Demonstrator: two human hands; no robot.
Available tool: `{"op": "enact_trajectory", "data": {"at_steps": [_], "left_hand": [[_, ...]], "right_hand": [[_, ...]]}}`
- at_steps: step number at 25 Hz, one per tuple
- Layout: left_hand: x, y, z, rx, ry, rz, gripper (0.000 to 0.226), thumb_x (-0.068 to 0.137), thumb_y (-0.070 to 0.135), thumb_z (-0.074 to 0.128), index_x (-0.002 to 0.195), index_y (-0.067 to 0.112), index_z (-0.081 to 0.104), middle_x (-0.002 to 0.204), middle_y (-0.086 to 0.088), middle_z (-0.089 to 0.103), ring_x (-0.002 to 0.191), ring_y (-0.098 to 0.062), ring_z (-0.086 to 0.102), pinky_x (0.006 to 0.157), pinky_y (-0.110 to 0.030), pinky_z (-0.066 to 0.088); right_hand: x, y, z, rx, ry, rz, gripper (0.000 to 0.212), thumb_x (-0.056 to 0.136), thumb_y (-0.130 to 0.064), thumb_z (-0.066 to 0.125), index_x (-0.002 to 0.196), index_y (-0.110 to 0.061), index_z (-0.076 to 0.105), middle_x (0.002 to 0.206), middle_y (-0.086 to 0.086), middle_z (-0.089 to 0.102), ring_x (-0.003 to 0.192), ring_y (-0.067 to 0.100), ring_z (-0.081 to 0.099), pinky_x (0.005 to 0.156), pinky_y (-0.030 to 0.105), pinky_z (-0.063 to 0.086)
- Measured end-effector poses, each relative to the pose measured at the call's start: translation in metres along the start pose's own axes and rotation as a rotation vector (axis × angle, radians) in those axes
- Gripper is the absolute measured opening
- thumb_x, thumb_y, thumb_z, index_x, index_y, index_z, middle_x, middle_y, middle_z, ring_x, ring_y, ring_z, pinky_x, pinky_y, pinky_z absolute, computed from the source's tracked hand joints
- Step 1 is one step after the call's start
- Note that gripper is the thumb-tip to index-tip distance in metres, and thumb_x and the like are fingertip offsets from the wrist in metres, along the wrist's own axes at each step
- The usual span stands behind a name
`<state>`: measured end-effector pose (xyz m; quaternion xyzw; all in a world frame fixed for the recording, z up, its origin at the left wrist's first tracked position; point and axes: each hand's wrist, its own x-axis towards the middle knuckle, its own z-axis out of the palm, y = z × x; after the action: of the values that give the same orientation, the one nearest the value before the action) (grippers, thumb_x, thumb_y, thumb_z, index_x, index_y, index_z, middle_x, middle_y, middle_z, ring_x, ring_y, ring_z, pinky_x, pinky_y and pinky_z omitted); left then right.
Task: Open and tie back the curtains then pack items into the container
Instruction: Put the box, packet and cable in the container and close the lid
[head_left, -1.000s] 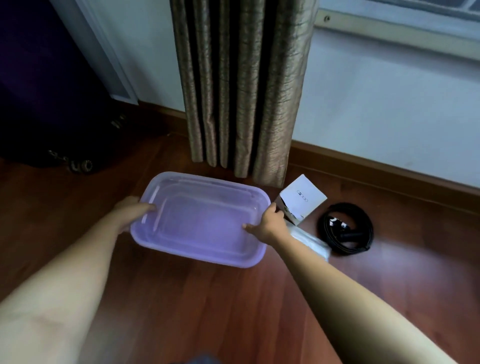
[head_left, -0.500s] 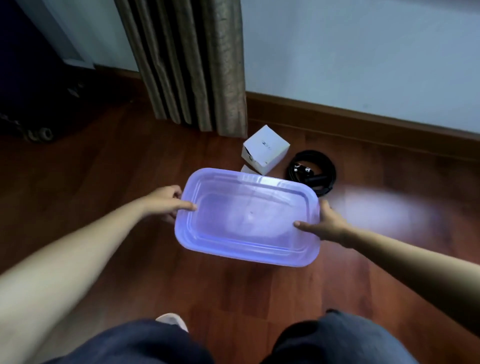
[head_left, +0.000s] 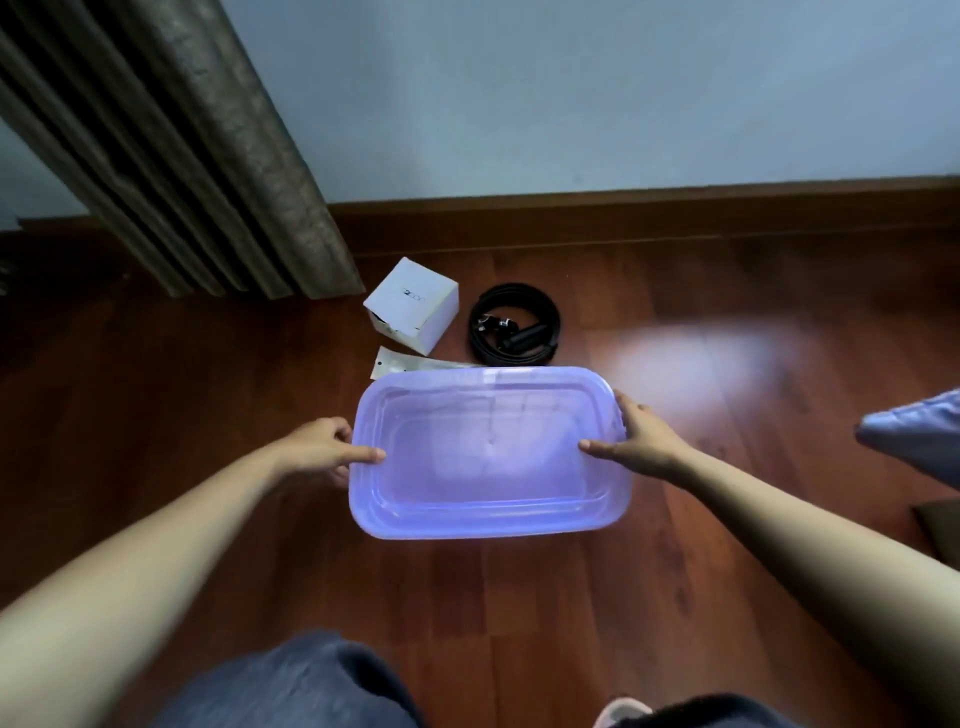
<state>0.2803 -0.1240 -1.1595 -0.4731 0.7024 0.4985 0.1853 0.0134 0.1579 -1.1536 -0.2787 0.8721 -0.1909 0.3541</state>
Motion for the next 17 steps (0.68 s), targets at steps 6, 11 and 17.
{"op": "enact_trajectory", "data": {"at_steps": [6,11,17], "left_hand": [[0.010,0.013,-0.001,0.306,0.042,0.022,0.069,0.075,0.062,0.063,0.120,0.013,0.043,0.110,-0.007,0.063,0.088,-0.022,0.066,0.063,-0.027,0.048],[0.023,0.028,0.003,0.306,0.285,0.205,0.049,0.081,0.051,0.064,0.111,0.013,0.062,0.111,-0.007,0.066,0.094,-0.020,0.058,0.074,-0.027,0.041],[0.030,0.039,-0.004,0.438,0.252,0.174,0.045,0.083,0.051,0.062,0.101,0.010,0.063,0.100,-0.009,0.066,0.083,-0.020,0.053,0.066,-0.027,0.038]], "right_hand": [[0.000,0.012,0.004,0.073,0.015,-0.013,0.080,0.070,-0.041,0.078,0.138,-0.025,0.038,0.127,0.006,0.055,0.120,0.026,0.047,0.099,0.042,0.043],[0.006,0.020,0.008,0.050,0.009,0.000,0.089,0.065,-0.053,0.076,0.140,-0.027,0.034,0.128,0.009,0.054,0.119,0.026,0.047,0.098,0.043,0.044],[0.011,0.025,0.007,-0.013,0.017,-0.031,0.091,0.069,-0.051,0.075,0.142,-0.020,0.031,0.135,0.009,0.049,0.125,0.026,0.041,0.099,0.039,0.040]]}}
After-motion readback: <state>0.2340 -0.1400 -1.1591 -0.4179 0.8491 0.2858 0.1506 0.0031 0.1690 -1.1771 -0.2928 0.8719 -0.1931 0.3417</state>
